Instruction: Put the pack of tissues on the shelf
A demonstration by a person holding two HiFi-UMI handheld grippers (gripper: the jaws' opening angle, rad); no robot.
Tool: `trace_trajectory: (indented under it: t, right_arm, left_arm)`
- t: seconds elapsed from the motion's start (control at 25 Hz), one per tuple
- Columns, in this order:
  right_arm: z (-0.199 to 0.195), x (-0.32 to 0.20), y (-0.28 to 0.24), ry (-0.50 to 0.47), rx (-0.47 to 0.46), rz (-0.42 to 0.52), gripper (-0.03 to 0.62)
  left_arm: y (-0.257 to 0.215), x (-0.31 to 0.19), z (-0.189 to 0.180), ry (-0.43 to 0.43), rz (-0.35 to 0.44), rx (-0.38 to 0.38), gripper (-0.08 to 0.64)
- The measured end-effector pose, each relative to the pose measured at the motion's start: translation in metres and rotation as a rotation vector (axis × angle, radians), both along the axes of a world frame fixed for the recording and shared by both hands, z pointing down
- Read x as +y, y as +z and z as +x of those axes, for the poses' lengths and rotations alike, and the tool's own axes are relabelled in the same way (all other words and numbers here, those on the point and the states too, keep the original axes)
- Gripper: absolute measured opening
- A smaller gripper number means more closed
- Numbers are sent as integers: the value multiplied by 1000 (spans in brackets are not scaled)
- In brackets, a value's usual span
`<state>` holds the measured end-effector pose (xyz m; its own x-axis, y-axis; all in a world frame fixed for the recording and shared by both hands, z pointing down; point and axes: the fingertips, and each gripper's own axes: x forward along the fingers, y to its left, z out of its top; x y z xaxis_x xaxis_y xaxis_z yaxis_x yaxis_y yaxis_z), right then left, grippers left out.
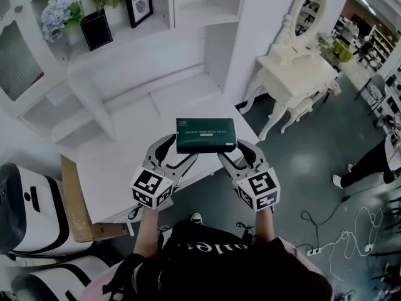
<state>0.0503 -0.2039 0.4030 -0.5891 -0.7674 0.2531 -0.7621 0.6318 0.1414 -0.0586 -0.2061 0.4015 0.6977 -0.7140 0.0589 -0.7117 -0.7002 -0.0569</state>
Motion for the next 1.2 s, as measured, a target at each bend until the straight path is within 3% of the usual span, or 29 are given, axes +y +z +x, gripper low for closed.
trace_trajectory:
  t: [0.68, 1.2]
  right_arm:
    - [6, -72, -11, 5, 0, 20, 242]
    - [21, -169, -49, -115, -26, 88, 242]
  left_arm:
    - [-14, -72, 7, 6, 22, -32, 326]
    - [-53, -157, 22, -105, 79, -34, 327]
